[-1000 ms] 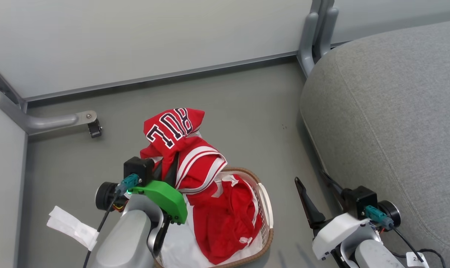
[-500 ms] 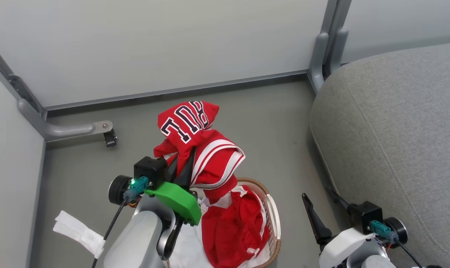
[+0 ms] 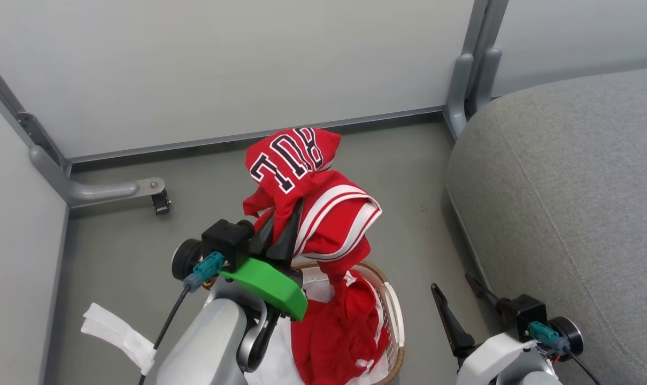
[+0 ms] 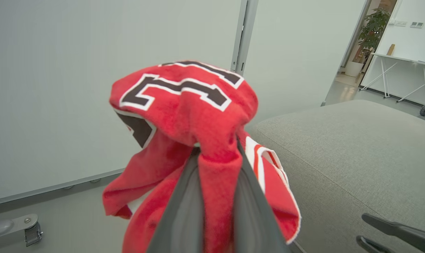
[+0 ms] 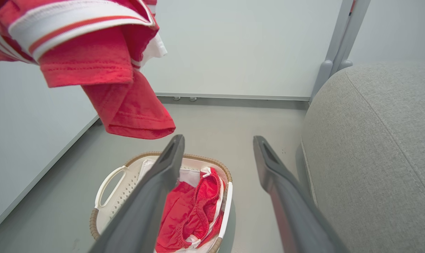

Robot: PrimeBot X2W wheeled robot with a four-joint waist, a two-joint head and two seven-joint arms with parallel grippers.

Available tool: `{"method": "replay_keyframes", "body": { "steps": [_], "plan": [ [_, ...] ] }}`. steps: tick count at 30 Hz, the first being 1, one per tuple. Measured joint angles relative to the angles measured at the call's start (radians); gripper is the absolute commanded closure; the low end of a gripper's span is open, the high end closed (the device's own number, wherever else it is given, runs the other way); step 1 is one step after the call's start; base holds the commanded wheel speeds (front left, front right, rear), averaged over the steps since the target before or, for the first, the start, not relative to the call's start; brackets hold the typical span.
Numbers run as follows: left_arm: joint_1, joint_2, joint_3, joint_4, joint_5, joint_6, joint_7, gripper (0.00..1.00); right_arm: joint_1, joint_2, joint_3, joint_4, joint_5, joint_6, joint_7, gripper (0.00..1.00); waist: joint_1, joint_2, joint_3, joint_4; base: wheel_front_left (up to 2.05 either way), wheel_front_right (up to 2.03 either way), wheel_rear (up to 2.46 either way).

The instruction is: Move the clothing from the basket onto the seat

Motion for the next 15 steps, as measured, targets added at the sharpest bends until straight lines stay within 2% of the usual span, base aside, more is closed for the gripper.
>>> {"method": "replay_keyframes", "body": {
  "steps": [6, 15],
  "plan": [
    [0.000, 0.000, -0.008, -0.012, -0.011, 0.000, 0.000, 1.00, -0.023, -0.011, 0.035, -0.016, 0.000, 0.000, 0.000, 0.00, 0.0000, 0.0000, 0.009, 0.003, 0.00, 0.00, 0.00],
    [-0.002, 0.000, -0.022, -0.011, -0.021, 0.000, 0.000, 1.00, -0.162, -0.054, 0.182, -0.054, 0.003, 0.000, 0.000, 0.00, 0.0000, 0.0000, 0.035, 0.012, 0.00, 0.00, 0.00]
  ]
}}
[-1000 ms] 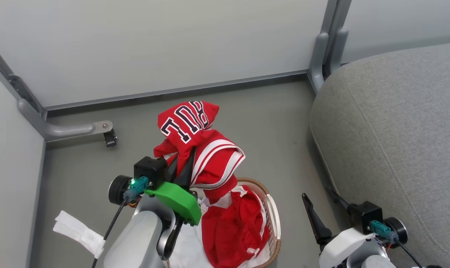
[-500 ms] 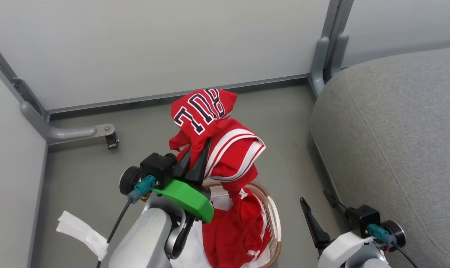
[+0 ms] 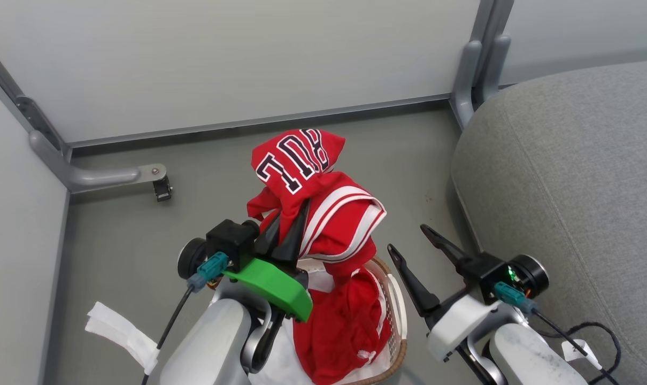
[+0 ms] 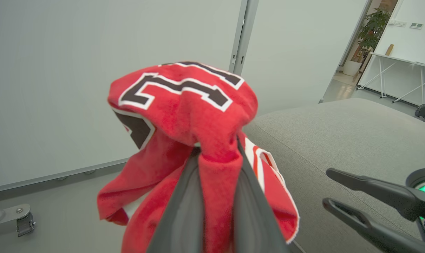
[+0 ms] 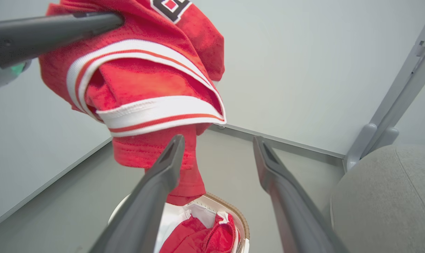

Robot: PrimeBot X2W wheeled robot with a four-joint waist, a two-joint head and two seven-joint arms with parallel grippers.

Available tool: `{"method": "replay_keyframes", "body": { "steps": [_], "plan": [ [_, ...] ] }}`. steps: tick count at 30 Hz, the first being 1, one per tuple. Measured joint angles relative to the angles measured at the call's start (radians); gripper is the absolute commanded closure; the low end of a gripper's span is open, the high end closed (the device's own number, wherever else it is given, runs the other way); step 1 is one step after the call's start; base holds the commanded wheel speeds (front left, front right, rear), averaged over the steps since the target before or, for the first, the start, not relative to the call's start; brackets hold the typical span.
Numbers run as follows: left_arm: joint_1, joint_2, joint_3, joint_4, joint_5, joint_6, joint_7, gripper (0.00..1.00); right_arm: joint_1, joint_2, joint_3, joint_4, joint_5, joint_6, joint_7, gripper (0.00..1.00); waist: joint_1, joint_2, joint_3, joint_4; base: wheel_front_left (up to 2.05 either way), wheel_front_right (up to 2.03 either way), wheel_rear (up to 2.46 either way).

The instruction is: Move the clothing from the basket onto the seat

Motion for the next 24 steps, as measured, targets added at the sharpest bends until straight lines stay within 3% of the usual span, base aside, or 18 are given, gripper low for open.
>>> {"method": "replay_keyframes", "body": {
  "steps": [8, 24],
  "plan": [
    [-0.010, 0.000, -0.013, 0.003, -0.018, 0.000, 0.000, 1.00, -0.123, -0.025, 0.106, 0.006, 0.012, 0.000, 0.000, 0.00, 0.0000, 0.0000, 0.016, 0.015, 0.00, 0.00, 0.00],
    [-0.031, 0.000, -0.096, 0.012, -0.045, 0.000, 0.000, 1.00, -0.303, -0.016, 0.229, 0.196, -0.012, 0.000, 0.000, 0.00, 0.0000, 0.0000, 0.031, 0.047, 0.00, 0.00, 0.00]
  ]
}}
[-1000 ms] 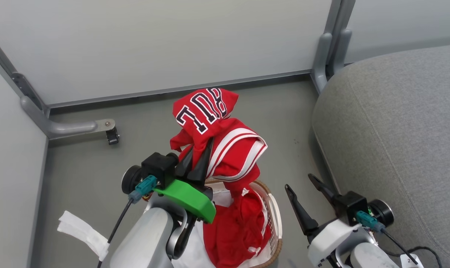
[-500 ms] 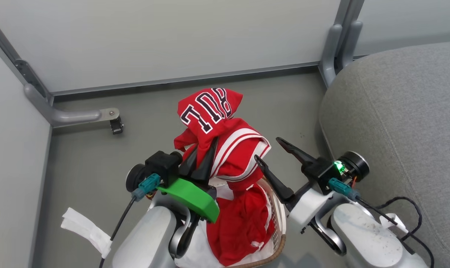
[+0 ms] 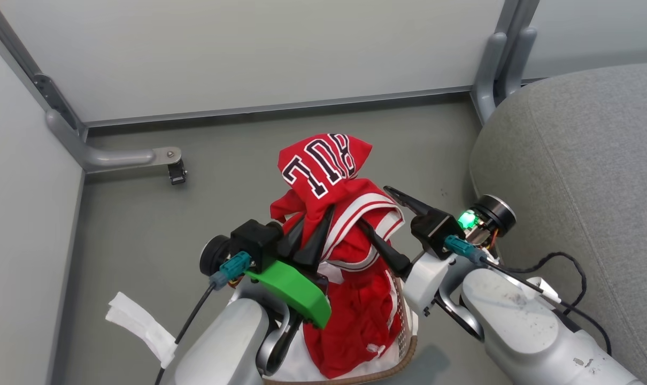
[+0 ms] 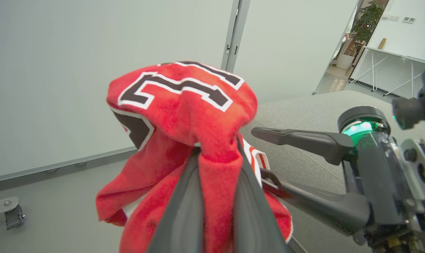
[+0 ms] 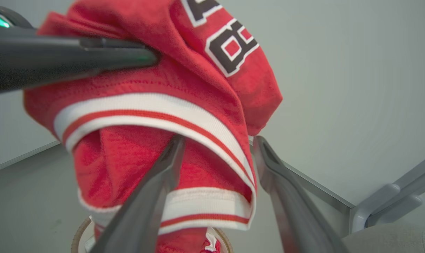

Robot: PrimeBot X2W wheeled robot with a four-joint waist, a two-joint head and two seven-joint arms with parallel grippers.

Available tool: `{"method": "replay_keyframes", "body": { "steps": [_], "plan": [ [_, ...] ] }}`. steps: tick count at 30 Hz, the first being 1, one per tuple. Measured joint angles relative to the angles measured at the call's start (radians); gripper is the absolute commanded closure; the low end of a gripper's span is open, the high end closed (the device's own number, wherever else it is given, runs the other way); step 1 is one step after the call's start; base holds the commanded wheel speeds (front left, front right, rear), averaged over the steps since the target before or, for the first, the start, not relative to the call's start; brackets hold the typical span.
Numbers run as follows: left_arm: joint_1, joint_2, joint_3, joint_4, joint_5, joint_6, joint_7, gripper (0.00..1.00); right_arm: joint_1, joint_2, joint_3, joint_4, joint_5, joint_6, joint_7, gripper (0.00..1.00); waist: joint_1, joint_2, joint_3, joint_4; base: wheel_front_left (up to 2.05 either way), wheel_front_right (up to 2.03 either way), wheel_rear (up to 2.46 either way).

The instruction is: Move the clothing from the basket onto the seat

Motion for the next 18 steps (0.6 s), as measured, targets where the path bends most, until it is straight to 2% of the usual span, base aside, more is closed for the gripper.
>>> {"method": "replay_keyframes", "body": {
  "steps": [7, 18],
  "plan": [
    [-0.018, 0.000, -0.077, -0.005, -0.037, 0.000, 0.000, 1.00, -0.045, 0.002, 0.101, 0.046, 0.045, 0.000, 0.000, 0.00, 0.0000, 0.0000, 0.008, 0.022, 0.00, 0.00, 0.00],
    [-0.042, 0.002, -0.154, 0.003, -0.081, 0.000, 0.000, 1.00, -0.103, -0.055, 0.232, 0.046, 0.112, 0.000, 0.000, 0.00, 0.0000, 0.0000, 0.013, 0.044, 0.00, 0.00, 0.00]
  ]
}}
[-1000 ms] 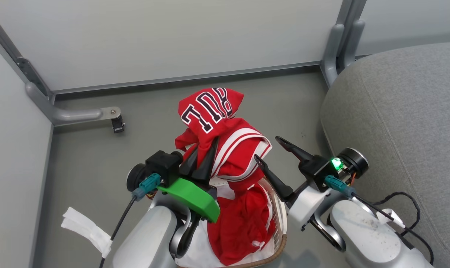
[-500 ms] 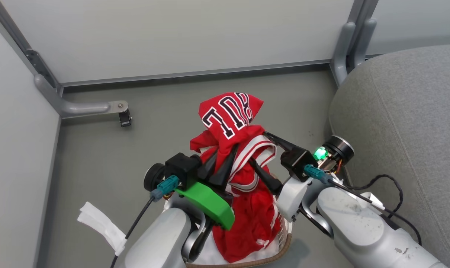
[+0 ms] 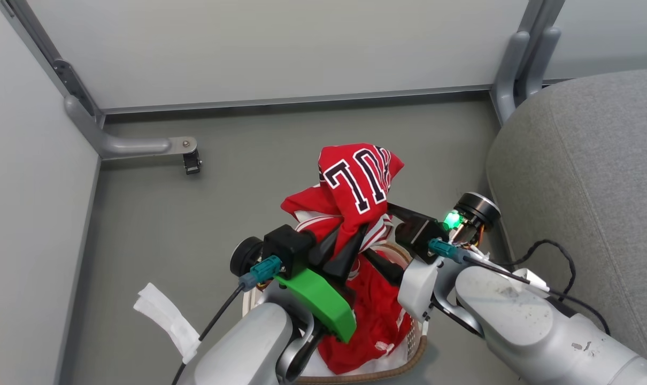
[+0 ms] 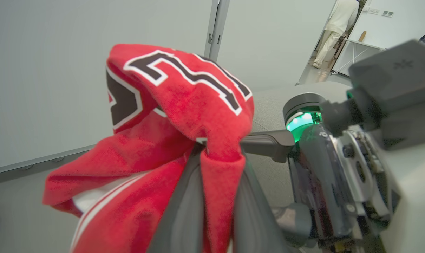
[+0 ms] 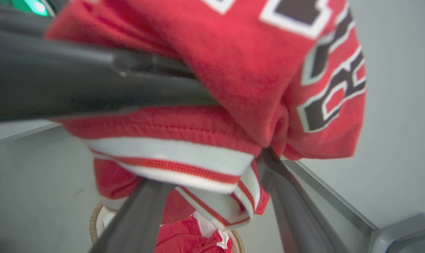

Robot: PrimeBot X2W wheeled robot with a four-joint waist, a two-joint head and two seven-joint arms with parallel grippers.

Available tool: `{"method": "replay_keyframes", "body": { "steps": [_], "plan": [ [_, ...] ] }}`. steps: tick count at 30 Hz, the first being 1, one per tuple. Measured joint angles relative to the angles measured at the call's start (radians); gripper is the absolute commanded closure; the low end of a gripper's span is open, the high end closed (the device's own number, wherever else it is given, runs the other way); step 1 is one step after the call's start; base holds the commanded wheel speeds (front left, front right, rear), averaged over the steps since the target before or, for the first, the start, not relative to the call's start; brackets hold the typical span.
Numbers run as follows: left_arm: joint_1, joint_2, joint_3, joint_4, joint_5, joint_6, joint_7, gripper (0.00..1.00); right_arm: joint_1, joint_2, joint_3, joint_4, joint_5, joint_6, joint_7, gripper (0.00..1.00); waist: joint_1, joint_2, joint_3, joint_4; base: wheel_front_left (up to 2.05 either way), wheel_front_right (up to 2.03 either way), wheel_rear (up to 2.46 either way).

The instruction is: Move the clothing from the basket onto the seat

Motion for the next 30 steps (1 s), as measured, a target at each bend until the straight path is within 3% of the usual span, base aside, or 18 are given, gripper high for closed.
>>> {"method": "replay_keyframes", "body": {
  "steps": [3, 4, 5, 6, 16, 18, 19, 20, 21, 30],
  "plan": [
    [-0.011, 0.002, -0.026, -0.012, -0.031, 0.000, 0.000, 1.00, -0.026, -0.004, 0.021, 0.004, 0.017, 0.000, 0.000, 0.00, 0.0000, 0.0000, 0.002, 0.004, 0.00, 0.00, 0.00],
    [-0.013, 0.003, -0.036, -0.012, -0.042, 0.000, 0.000, 1.00, -0.030, -0.004, 0.026, 0.006, 0.020, 0.000, 0.000, 0.11, 0.0000, 0.0000, 0.003, 0.006, 0.00, 0.00, 0.00],
    [-0.014, 0.006, -0.042, -0.012, -0.044, 0.000, 0.000, 1.00, -0.031, -0.004, 0.030, 0.006, 0.026, 0.000, 0.000, 0.75, 0.0000, 0.0000, 0.004, 0.007, 0.00, 0.00, 0.00],
    [-0.017, 0.008, -0.050, -0.011, -0.048, 0.000, 0.000, 1.00, -0.031, -0.003, 0.035, 0.006, 0.033, 0.000, 0.000, 1.00, 0.0000, 0.0000, 0.004, 0.010, 0.00, 0.00, 0.00],
    [-0.023, 0.018, -0.008, 0.011, -0.035, 0.000, -0.003, 1.00, -0.016, -0.008, -0.013, -0.003, 0.058, 0.000, 0.000, 1.00, 0.0000, 0.0000, 0.002, 0.017, 0.00, 0.00, 0.00],
    [-0.018, 0.017, 0.008, 0.010, -0.014, 0.000, -0.002, 0.76, -0.001, -0.006, -0.035, -0.007, 0.058, 0.000, 0.000, 1.00, 0.0000, 0.0000, 0.000, 0.013, 0.00, 0.00, 0.00],
    [-0.013, 0.017, 0.014, 0.008, -0.004, -0.001, -0.002, 0.58, 0.003, -0.004, -0.043, -0.009, 0.057, 0.000, 0.000, 1.00, 0.0000, 0.0000, 0.000, 0.010, 0.00, 0.00, 0.00],
    [-0.008, 0.016, 0.022, 0.006, 0.006, -0.001, -0.002, 0.49, 0.010, -0.004, -0.052, -0.009, 0.056, 0.000, 0.000, 1.00, 0.0000, 0.0000, -0.001, 0.006, 0.00, 0.00, 0.00],
    [-0.005, 0.017, 0.027, 0.007, 0.012, -0.001, -0.002, 0.00, 0.018, -0.005, -0.058, -0.009, 0.056, 0.000, 0.000, 1.00, 0.0000, 0.0000, -0.001, 0.003, 0.00, 0.00, 0.00],
    [0.015, 0.014, 0.059, 0.013, 0.044, -0.001, -0.002, 0.00, 0.055, -0.003, -0.118, -0.013, 0.040, 0.000, 0.000, 1.00, 0.0000, 0.0000, 0.001, -0.041, 0.00, 0.00, 0.00]
  ]
}}
